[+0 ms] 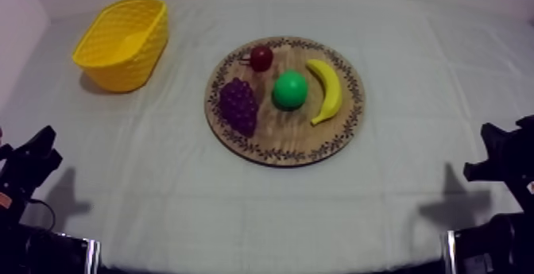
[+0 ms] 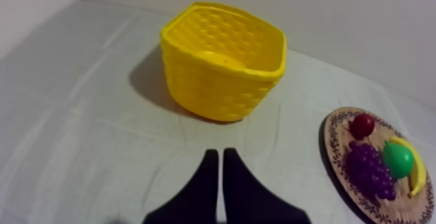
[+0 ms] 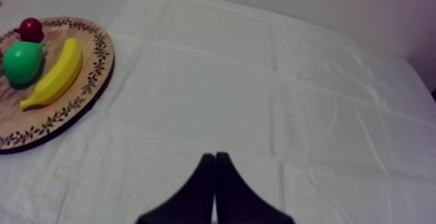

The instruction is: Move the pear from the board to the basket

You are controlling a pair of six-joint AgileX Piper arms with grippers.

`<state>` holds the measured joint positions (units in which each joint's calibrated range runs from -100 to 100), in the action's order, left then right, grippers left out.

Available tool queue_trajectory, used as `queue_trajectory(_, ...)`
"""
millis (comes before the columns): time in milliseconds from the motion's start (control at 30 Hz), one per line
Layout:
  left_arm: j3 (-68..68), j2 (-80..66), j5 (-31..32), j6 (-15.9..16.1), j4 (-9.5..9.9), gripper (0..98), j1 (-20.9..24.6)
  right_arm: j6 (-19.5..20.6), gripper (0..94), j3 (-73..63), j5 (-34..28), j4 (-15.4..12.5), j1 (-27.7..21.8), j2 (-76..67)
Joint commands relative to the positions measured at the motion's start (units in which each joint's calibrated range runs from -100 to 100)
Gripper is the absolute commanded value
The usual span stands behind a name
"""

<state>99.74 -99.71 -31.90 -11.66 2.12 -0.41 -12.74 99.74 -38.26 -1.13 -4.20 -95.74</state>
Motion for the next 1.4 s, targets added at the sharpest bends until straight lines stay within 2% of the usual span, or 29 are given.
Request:
queue_trajectory(0,-2.6,-0.1,-9.3,-3.0,-0.49,0.1,0.4,0.0,0.3,0.0,0.0,0.0,0.0,0.0)
queue_trajectory(433,-3.4,0.0,-11.1,-3.1,-0.83,3.6,0.0,0.1,0.3,0.0,0.0,0.0,0.0,0.0)
queue_trajectory(533,-6.4,2.1,-11.4,-2.2,-1.86,3.8,-0.1,0.0,0.3,0.0,0.0,0.0,0.0,0.0)
queue_trajectory(700,-21.2,11.3,-16.7,-2.2,-2.63,4.0,-1.3,0.0,0.3,0.0,0.0,0.0,0.0,0.0)
queue_trajectory(933,-53.5,29.5,-29.3,-5.3,-3.65,4.1,-6.9,0.0,0.3,0.0,0.0,0.0,0.0,0.0)
queue_trajectory(1133,-75.7,44.3,-39.2,-11.4,-1.35,4.0,-14.9,0.0,0.3,0.0,0.0,0.0,0.0,0.0)
queue_trajectory(1267,-86.0,52.5,-42.2,-15.6,1.26,4.0,-22.6,0.0,0.3,0.0,0.0,0.0,0.0,0.0)
queue_trajectory(1367,-91.1,58.8,-43.1,-17.4,2.52,4.1,-26.5,0.0,0.3,0.0,0.0,0.0,0.0,0.0)
